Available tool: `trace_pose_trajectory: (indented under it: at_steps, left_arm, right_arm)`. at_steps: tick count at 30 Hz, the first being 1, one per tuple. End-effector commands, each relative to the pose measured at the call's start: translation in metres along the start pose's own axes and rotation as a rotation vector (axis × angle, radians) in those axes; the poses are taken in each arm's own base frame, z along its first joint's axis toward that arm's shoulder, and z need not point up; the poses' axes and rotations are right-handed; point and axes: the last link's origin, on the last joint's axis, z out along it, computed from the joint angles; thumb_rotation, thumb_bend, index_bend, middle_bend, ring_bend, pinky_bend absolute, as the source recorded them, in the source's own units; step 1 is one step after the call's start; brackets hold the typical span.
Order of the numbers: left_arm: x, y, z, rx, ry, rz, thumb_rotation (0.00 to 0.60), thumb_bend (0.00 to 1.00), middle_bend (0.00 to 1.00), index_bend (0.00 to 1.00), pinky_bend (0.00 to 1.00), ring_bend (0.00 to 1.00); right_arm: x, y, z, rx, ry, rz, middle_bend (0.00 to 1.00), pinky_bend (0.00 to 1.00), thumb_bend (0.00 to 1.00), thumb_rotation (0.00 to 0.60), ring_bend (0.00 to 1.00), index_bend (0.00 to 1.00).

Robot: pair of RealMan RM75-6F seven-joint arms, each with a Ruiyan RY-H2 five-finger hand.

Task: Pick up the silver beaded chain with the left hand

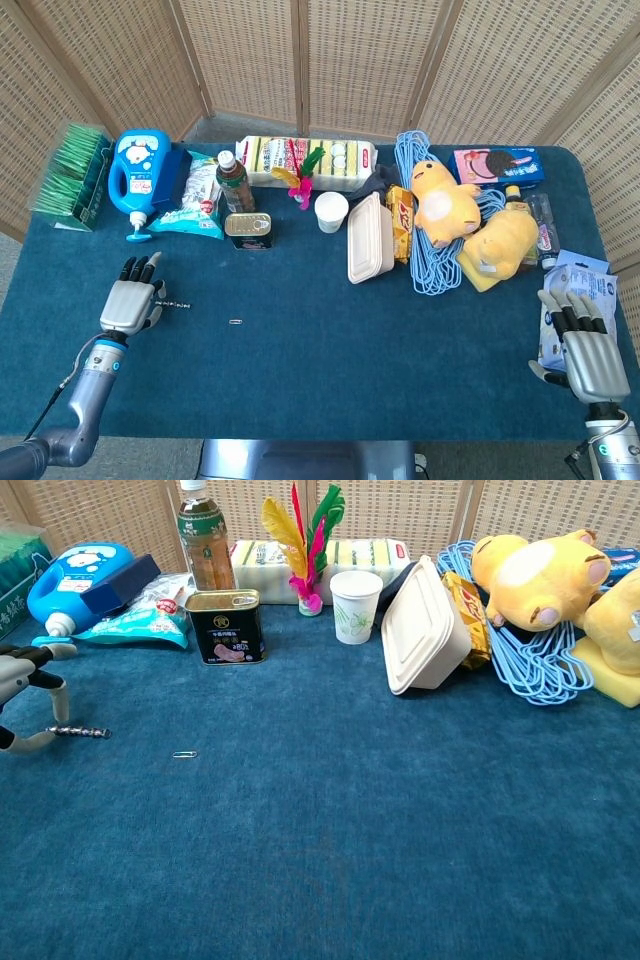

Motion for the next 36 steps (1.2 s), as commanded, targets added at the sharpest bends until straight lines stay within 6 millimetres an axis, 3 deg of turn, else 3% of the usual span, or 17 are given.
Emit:
trace_pose_trajectory:
  at_steps: [1,28,36]
  left_arm:
    - [-0.0008,0.0009,0.0,-0.001,-0.001,0.004,0.6,0.64,0.0,0.48,0.0,0.0]
    - [-0.0032,0.0037,0.0048,0.016,0.007,0.029,0.6,0.65,0.0,0.49,0.0,0.0]
    - [-0.0051,0.0046,0.0066,0.024,0.005,0.039,0.6,0.7,0.0,0.5,0.0,0.0]
  right_arm:
    - [0.0003,0.0005,0.0004,-0.001,-0.001,0.003,0.0,0.0,0.0,0.6,0.0,0.0]
    - [0.0025,0.0,-0.0006,0.005,-0.003,0.017,0.0,0.0,0.0,0.6,0.0,0.0]
    - [0.0024,-0.001,-0.0009,0.01,-0.022,0.054,0.0,0.0,0.0,0.6,0.0,0.0]
